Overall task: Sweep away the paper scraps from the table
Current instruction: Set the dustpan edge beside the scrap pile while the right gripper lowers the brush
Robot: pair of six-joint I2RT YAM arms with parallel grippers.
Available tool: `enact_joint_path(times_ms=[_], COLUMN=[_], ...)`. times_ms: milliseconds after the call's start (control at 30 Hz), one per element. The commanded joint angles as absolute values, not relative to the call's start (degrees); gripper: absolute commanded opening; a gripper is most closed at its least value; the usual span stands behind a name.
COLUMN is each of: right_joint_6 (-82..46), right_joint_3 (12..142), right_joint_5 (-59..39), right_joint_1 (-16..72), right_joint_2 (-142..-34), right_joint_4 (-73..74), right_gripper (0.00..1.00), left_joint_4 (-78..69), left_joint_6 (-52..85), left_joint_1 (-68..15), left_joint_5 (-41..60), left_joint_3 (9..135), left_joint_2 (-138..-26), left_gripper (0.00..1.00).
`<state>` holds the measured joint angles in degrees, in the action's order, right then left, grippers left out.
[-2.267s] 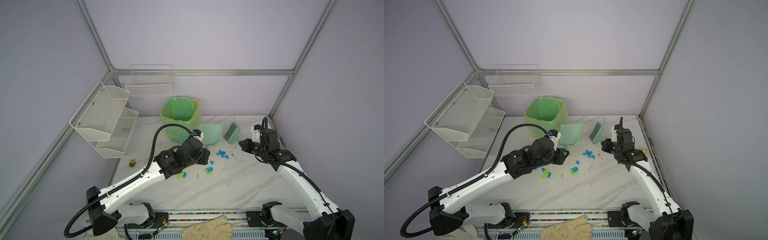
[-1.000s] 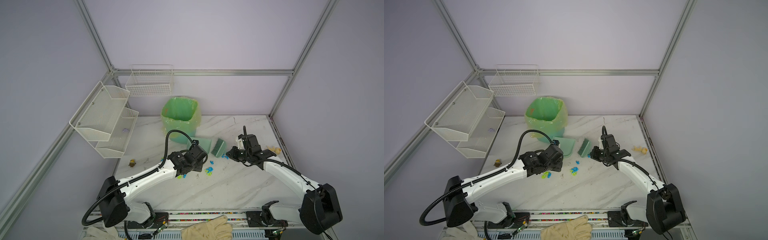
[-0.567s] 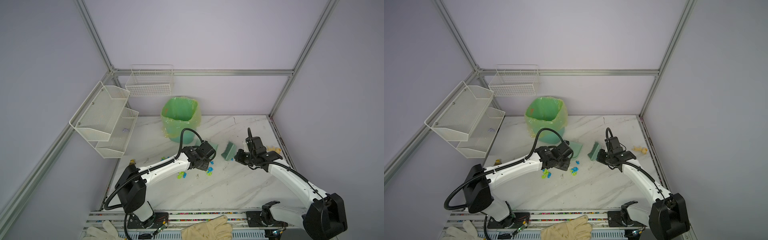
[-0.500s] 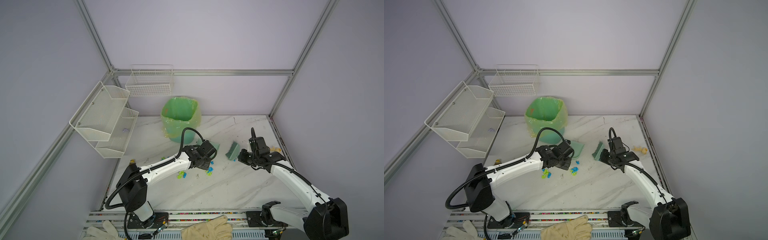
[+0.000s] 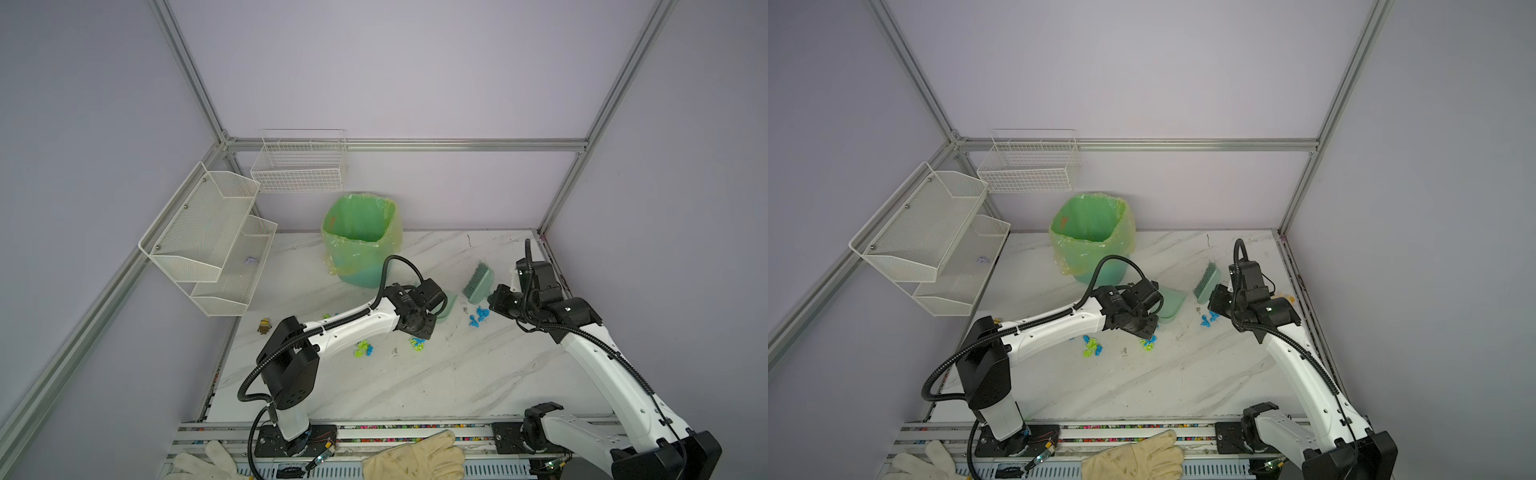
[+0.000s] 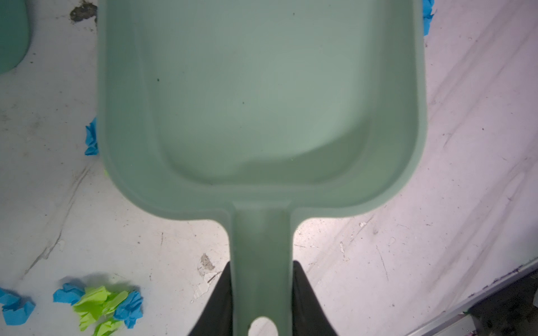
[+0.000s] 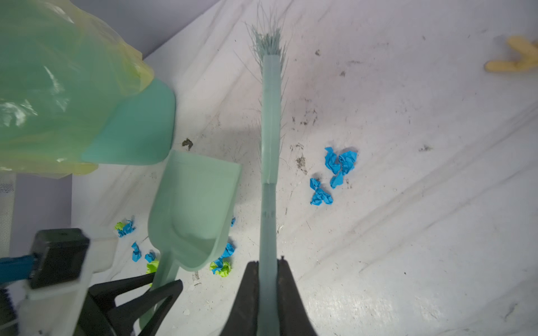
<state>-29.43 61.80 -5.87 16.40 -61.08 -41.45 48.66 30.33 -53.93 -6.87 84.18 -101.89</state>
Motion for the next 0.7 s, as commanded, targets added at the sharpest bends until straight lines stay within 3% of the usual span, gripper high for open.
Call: enact_joint_path(times_ms=[0,133,300,667], right_joint_6=[-26.8,-23.6,-22.0,-18.9], right_joint_3=[66.0,68.7,71.9,74.3], right_joint_5=[-0.2,4.9,1.7,9.1], right_joint_1=[16.2,16.1,16.1,16.0], right_joint_2=[-62.0,-64.5,-67.3,-71.8], right_joint_4=[-45.6,-48.0,-48.5,-53.3], right_gripper=[0.0,0.0,0.0,0.0], left_joint_4=[48.4,48.7,50.2,50.7], left_joint_6=[29.8,30.6,30.9,31.7], left_joint_1=[-55.8,-58.0,-60.9,-63.9], left_joint_5=[-5.4,-4.6,-5.2,-6.0], left_joint_3=[89.0,88.7,89.7,91.1], left_joint_2=[-101.9,-103.3,-105.6,-108.3], left_gripper=[0.0,0.0,0.0,0.0])
